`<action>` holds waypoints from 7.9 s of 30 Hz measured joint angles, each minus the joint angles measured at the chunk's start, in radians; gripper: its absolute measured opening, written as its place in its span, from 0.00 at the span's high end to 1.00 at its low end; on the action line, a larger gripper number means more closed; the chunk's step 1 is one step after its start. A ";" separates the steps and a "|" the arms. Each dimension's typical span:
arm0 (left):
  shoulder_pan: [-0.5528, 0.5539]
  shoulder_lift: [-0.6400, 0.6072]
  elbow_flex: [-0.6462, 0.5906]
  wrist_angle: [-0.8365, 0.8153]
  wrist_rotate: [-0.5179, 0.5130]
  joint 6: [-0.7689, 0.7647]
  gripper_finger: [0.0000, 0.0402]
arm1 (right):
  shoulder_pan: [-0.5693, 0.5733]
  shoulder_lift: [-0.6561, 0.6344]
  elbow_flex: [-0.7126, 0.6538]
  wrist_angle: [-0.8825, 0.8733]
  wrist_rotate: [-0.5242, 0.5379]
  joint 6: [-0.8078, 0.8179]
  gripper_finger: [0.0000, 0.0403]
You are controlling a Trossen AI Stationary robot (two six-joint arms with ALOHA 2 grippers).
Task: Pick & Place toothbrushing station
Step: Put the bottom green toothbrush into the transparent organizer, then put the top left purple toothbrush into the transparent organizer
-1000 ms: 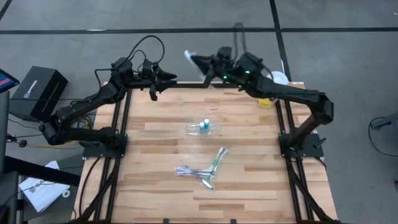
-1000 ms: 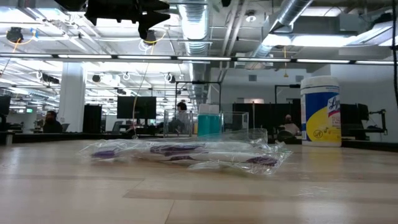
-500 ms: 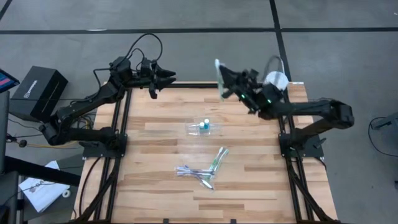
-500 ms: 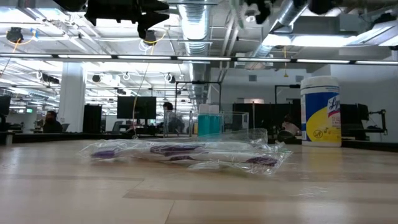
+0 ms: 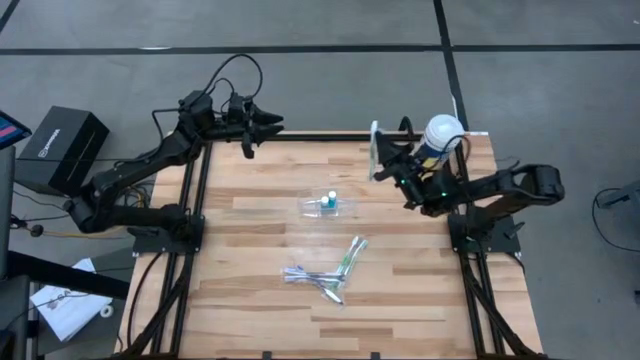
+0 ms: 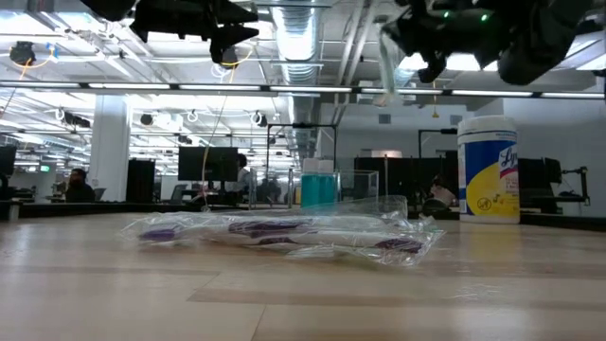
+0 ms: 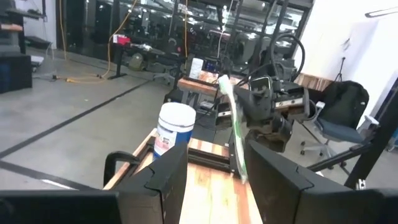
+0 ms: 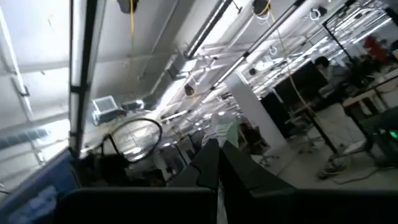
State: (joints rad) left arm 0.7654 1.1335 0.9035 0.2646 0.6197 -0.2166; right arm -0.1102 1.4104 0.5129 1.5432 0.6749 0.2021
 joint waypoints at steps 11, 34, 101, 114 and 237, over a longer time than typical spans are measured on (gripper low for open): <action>0.001 0.073 0.000 0.001 0.041 0.074 0.62 | 0.005 0.279 0.055 0.026 0.023 0.171 1.00; 0.041 0.090 0.000 0.002 0.066 0.139 0.62 | 0.005 0.509 0.178 0.026 0.006 0.243 1.00; 0.040 0.092 0.000 -0.003 0.093 0.183 0.62 | 0.097 0.539 0.091 0.027 0.082 0.333 0.47; 0.040 0.093 0.000 -0.014 0.094 0.189 0.62 | 0.125 0.335 0.088 0.027 0.089 0.147 0.53; -0.960 0.575 0.082 -0.714 -0.411 -0.225 0.62 | -0.160 -0.208 1.182 -2.294 -0.895 -0.220 0.55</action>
State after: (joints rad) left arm -0.1949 1.7084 0.9852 -0.4493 0.2090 -0.4421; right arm -0.2697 1.2022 1.6947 -0.7506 -0.2199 -0.0179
